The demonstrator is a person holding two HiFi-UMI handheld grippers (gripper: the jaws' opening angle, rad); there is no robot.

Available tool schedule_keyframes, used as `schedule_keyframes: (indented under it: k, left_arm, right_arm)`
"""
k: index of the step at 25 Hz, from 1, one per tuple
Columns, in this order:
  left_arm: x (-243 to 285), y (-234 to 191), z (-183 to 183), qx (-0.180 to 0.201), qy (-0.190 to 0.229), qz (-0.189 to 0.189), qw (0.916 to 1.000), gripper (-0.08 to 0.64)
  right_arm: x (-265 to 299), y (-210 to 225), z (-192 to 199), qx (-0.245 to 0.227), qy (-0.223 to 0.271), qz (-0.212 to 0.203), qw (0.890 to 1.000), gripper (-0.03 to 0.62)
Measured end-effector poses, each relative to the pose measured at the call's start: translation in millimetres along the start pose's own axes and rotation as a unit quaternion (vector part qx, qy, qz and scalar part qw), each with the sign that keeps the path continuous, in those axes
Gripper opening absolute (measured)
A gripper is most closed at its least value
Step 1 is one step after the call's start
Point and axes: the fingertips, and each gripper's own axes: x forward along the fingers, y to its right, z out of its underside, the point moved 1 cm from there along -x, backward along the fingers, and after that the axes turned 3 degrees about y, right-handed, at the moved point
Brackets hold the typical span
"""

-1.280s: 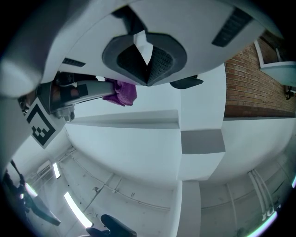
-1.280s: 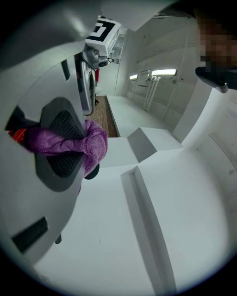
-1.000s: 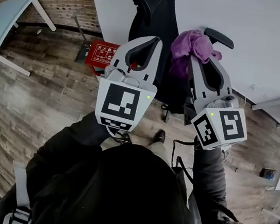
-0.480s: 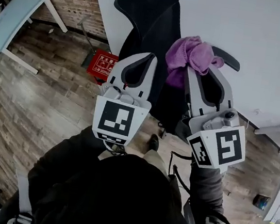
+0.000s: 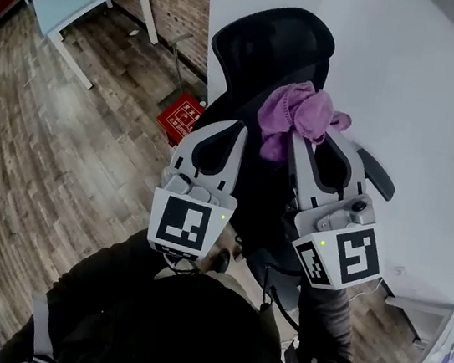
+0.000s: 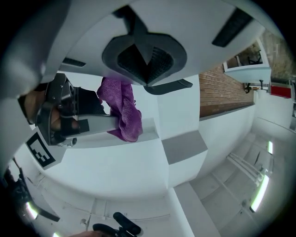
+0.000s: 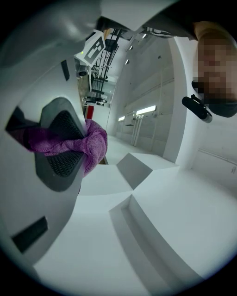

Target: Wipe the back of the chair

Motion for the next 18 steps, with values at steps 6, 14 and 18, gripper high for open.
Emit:
schedule_keyframes:
  k: [6, 14, 18]
  left_arm:
    - [1, -20, 5, 0.018, -0.023, -0.051, 0.9983, 0.009]
    - [6, -66, 13, 0.028, -0.034, -0.080, 0.9958, 0.009]
    - [14, -88, 16, 0.021, -0.032, -0.091, 0.9951, 0.009]
  right_arm:
    - [35, 10, -5, 0.009, 0.019, -0.051, 0.998, 0.067]
    - [94, 8, -9, -0.006, 0.034, -0.079, 0.996, 0.067]
    - [121, 13, -1, -0.011, 0.033, -0.081, 0.996, 0.067]
